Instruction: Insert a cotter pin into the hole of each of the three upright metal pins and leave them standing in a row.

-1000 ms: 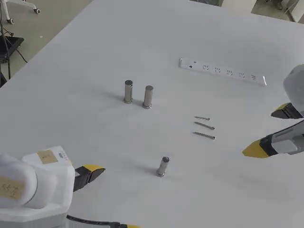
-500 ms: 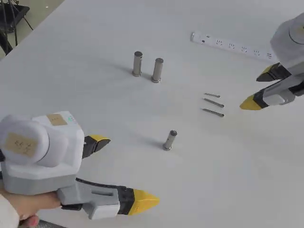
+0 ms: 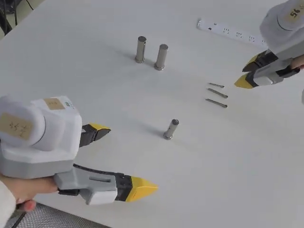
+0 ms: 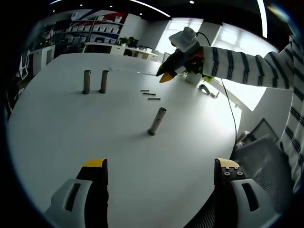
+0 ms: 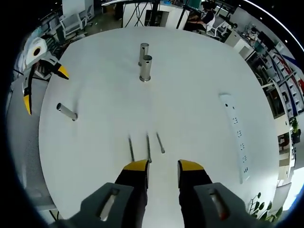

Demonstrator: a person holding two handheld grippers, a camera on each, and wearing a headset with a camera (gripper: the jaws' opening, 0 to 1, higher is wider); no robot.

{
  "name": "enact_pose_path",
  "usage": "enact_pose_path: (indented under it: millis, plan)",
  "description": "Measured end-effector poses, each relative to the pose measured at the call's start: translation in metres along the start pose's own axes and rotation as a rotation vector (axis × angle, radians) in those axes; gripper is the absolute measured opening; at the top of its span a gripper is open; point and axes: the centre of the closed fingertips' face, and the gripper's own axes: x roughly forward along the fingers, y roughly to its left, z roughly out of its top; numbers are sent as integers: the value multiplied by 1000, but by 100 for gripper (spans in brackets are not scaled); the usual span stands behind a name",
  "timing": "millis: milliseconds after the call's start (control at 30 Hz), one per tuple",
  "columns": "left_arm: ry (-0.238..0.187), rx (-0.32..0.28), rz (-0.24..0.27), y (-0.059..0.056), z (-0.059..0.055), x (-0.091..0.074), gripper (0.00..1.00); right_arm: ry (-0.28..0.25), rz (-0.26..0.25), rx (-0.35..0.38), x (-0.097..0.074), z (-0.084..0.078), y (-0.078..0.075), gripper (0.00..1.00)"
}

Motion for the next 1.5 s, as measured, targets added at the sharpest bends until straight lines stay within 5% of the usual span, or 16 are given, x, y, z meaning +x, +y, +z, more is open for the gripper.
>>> enact_pose_path:
  millis: [800,1300,1500]
  plan:
    - [27,5,-18,2,-9,1,85,60,134,-7,60,-6,1,11]
    - [10,-11,-17,0,-8,-3,84,61,194,-30,59,-8,1,6]
    - [8,-8,-22,-2,-7,-1,84,95,175,-45,59,-7,-1,2]
